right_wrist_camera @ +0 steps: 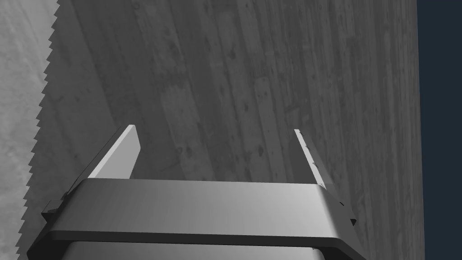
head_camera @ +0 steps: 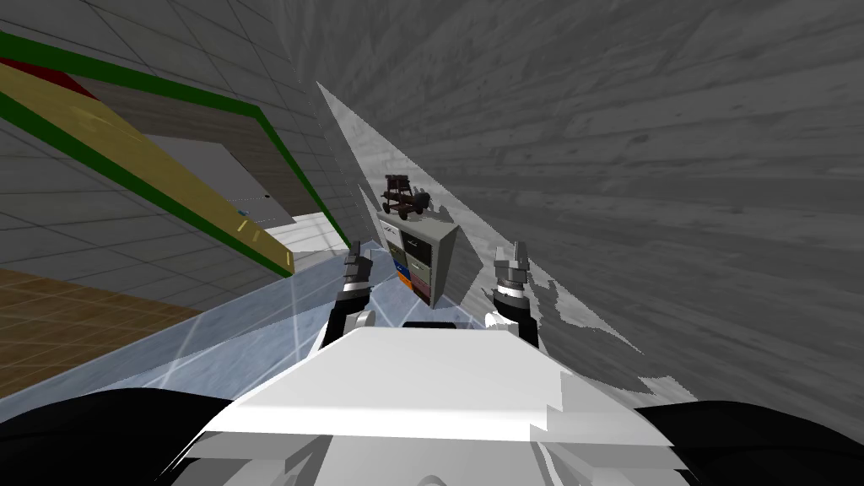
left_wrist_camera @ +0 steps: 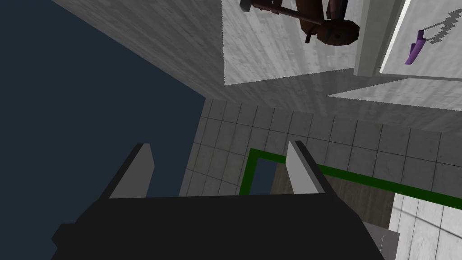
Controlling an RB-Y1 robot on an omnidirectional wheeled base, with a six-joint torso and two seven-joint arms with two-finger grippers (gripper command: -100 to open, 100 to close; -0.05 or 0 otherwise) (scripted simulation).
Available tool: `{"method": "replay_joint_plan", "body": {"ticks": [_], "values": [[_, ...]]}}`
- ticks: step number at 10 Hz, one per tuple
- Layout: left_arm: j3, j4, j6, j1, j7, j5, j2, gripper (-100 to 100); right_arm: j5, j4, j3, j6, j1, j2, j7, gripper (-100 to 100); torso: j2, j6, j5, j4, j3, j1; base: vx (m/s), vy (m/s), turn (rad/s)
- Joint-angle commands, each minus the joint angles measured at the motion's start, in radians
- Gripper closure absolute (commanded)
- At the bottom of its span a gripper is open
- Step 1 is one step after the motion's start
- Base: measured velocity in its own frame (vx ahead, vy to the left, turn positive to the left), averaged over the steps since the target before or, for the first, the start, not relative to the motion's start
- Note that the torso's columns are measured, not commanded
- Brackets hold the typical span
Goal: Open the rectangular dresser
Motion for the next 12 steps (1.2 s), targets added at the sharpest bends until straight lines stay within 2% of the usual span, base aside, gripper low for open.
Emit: {"method": "replay_joint_plan", "body": {"ticks": [1,9,10,12], "values": [[0.000,0.000,0.000,0.000,0.000,0.000,0.000,0,0.000,0.000,0.000,0.000,0.000,0.000,0.000,0,0.040,0.000,0.000,0.041,-0.082,0.000,0.000,0.000,0.000],[0.000,0.000,0.000,0.000,0.000,0.000,0.000,0,0.000,0.000,0.000,0.000,0.000,0.000,0.000,0,0.618,0.000,0.000,0.617,-1.234,0.000,0.000,0.000,0.000],[-0.004,0.004,0.007,-0.003,0.001,-0.002,0.042,-100,0.000,0.000,0.000,0.000,0.000,0.000,0.000,0,0.691,0.000,0.000,0.691,-1.382,0.000,0.008,0.004,-0.032],[-0.011,0.013,0.023,-0.009,0.002,-0.005,0.092,-100,0.000,0.000,0.000,0.000,0.000,0.000,0.000,0,0.734,0.000,0.000,0.734,-1.471,0.001,0.009,0.010,-0.047]]}}
